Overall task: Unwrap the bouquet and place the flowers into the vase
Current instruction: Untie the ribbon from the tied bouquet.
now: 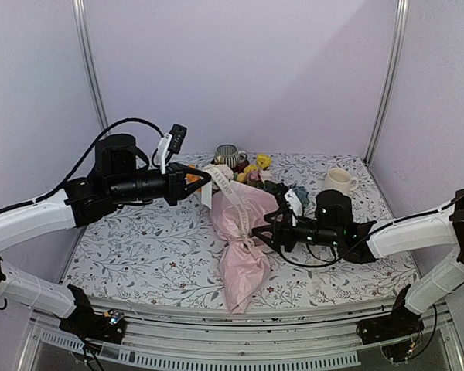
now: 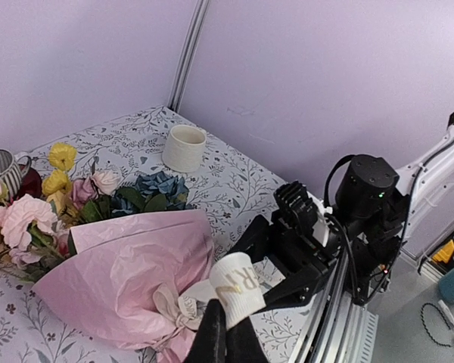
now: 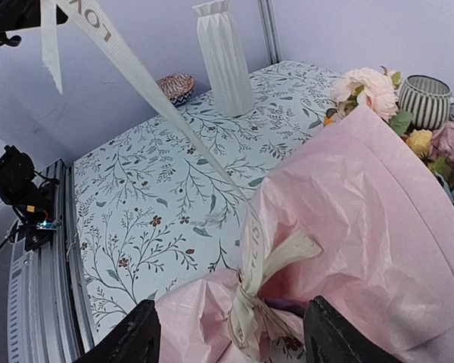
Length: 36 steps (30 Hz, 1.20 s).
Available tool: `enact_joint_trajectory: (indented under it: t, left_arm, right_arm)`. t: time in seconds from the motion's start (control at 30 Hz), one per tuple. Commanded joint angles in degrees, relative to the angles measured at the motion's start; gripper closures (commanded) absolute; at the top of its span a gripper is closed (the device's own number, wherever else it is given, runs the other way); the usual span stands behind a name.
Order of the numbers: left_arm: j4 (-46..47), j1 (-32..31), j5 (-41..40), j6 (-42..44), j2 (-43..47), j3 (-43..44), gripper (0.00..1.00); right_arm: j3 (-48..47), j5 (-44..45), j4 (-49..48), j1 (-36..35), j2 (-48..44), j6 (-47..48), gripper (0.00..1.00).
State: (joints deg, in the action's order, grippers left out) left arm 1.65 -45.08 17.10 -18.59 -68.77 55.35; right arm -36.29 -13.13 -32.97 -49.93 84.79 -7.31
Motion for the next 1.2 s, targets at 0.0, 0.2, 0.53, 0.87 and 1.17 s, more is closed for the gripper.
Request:
enact_joint_trajectory:
  t: [0.0,0.2,0.53,0.87,1.17]
  left_arm:
    - [-1.02,0.99,-3.12,1.44,2.93,-1.43,1.0]
    - [-2.14,2.02,-6.94,1.55,6.84,-3.57,1.0]
    - [-2.44,3.0,-7.56,1.37,10.08,-6.04,1.0]
    - [-2.26,3.17,-7.58,0.07,11.8,-8.62,1.0]
    - [-2.62,3.3,-8.49,0.04,12.65,-8.43,1.0]
  right_arm:
    - [5.73,3.45,6.35,-0.01,-5.65,-1.81,0.34]
    - [11.93,4.94,7.7,0.23,-10.42,-4.1,0.35]
    - [7.03,4.47,7.58,0.27,-2.85,-5.13,0.38]
    - [-0.15,-0.11,6.9,0.27,5.16,-3.47,0.44]
    - [-0.29,-1.46,6.2,0.1,8.49,-3.15,0.5]
